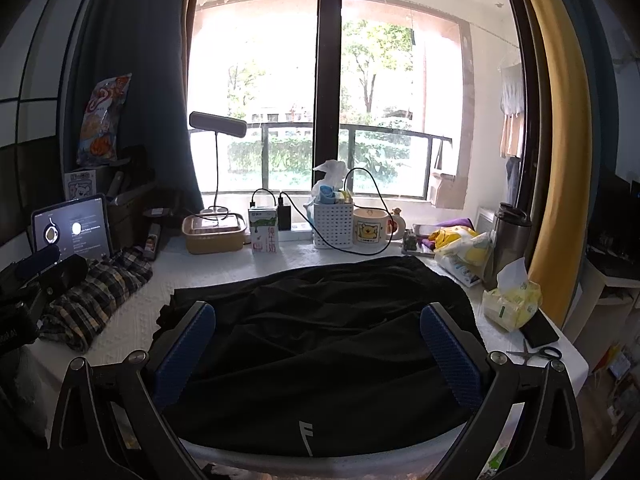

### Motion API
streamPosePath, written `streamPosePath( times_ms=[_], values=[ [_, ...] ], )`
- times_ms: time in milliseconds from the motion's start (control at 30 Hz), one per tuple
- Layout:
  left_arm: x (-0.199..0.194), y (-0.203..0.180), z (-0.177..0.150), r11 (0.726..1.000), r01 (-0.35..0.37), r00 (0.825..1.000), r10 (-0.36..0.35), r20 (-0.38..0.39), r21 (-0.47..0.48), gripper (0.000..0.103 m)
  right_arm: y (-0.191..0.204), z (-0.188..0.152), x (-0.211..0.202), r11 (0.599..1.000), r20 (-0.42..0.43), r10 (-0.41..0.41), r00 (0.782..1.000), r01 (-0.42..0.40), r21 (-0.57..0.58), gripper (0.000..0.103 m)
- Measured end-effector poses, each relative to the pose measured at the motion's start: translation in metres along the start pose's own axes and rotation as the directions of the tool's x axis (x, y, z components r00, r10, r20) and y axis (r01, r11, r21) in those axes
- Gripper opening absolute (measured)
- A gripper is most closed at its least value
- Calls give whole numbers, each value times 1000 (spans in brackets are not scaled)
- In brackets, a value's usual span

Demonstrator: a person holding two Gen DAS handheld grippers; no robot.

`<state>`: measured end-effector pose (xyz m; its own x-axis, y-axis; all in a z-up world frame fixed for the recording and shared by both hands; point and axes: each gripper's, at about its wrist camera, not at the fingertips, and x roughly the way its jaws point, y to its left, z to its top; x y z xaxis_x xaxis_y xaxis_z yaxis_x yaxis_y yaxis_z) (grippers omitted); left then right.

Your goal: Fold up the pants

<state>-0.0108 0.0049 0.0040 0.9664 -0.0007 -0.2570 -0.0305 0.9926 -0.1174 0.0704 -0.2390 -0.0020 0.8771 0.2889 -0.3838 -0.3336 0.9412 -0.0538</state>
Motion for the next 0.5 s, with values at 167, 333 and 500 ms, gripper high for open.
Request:
streamPosePath(
  times_ms=[167,333,500],
  values=[
    [0,-4,-1,1000,-3,1000,3,-1,15,96,0,1,0,1000,1,3,1000,-3,-2,103],
    [-1,-2,-1,1000,-2,1000,2,4,6,96,3,1,-1,1000,2,3,1000,-3,-4,103],
    [-1,-2,-1,1000,-3,1000,3,6,3,96,3,1,-2,1000,5,3,1000,-3,-6,103]
  ],
)
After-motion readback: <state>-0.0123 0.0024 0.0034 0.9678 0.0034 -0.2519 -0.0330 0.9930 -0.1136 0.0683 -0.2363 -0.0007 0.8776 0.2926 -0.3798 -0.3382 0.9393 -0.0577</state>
